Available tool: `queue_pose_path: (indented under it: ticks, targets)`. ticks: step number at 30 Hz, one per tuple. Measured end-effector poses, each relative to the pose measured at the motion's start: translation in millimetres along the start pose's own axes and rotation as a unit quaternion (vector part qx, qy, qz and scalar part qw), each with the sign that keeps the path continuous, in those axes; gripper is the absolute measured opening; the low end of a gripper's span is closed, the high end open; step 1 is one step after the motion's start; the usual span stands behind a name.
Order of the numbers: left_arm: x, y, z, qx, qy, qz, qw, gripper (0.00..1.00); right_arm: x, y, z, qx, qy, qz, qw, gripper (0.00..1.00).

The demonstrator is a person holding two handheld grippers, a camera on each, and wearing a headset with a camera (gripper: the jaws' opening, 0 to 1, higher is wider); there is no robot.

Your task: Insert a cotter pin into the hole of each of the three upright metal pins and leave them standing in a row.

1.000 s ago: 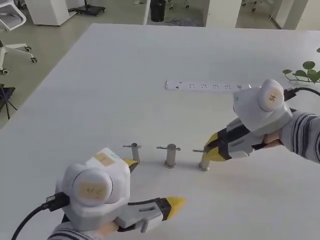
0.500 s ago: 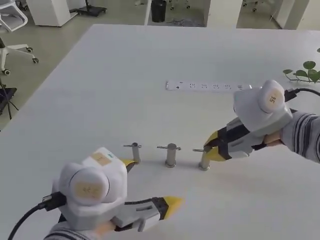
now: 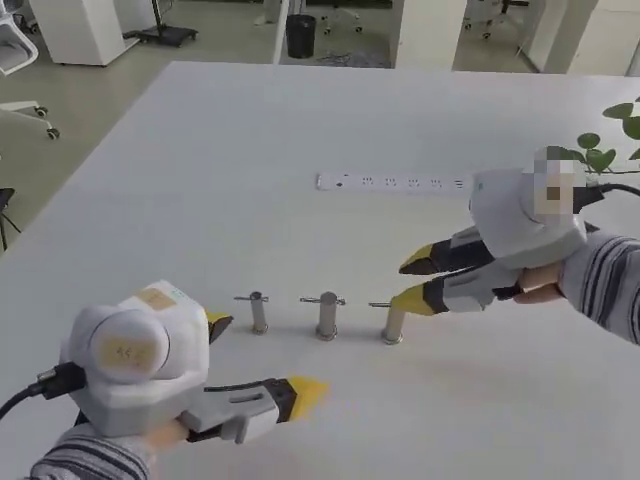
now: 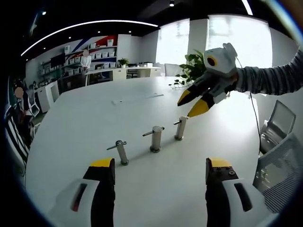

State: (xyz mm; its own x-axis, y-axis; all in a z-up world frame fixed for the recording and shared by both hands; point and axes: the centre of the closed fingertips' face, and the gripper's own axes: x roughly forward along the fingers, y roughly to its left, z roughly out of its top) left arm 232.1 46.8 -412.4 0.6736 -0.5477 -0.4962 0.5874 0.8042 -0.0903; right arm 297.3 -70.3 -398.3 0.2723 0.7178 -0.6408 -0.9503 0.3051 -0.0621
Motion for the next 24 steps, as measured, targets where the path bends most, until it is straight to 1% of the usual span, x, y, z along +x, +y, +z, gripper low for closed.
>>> queue_pose_path:
  ticks: [3,5,8,10,11,13,15,17,20,23,24]
  targets:
    - [-2.8,4.6,3.4,-0.008,-0.005,0.003,1.0000,0.78,-2.7,5.8,1.8,0.009,-0.006,-0.011,0.9999,0.31]
    - [-4.5,6.4,5.5,-0.011,-0.005,0.004,0.9999,0.80,-3.9,9.7,1.9,0.022,-0.007,-0.016,0.9996,0.35]
    - [-7.3,11.2,10.1,-0.013,-0.008,0.007,0.9999,0.81,-5.2,13.3,1.1,0.037,-0.011,-0.026,0.9989,0.38]
    - [-8.1,13.7,12.2,-0.016,-0.008,0.008,0.9998,0.83,-6.2,14.6,-1.6,0.064,-0.007,-0.038,0.9972,0.43]
    - [-8.5,14.1,12.8,-0.017,-0.008,0.007,0.9998,0.84,-6.1,15.3,-2.0,0.068,-0.008,-0.041,0.9968,0.45]
    - [-9.8,15.0,14.3,-0.017,-0.011,0.009,0.9998,0.85,-5.9,14.6,-1.5,0.075,-0.021,-0.054,0.9955,0.49]
    - [-10.8,16.2,14.7,-0.020,-0.011,0.011,0.9997,0.86,-5.6,16.3,-5.7,0.090,-0.018,-0.063,0.9938,0.51]
    - [-11.9,16.2,14.6,-0.023,-0.011,0.010,0.9996,0.87,-5.3,18.2,-6.9,0.104,-0.026,-0.072,0.9916,0.55]
    - [-13.8,17.0,14.5,-0.029,-0.012,0.012,0.9994,0.89,-5.7,20.8,-9.0,0.122,-0.031,-0.085,0.9884,0.61]
    - [-16.4,19.9,16.4,-0.035,-0.019,0.019,0.9990,0.91,-5.9,23.5,-9.3,0.129,-0.037,-0.091,0.9867,0.66]
    - [-16.9,20.4,17.0,-0.039,-0.020,0.021,0.9988,0.92,-6.1,23.8,-9.8,0.134,-0.038,-0.096,0.9855,0.67]
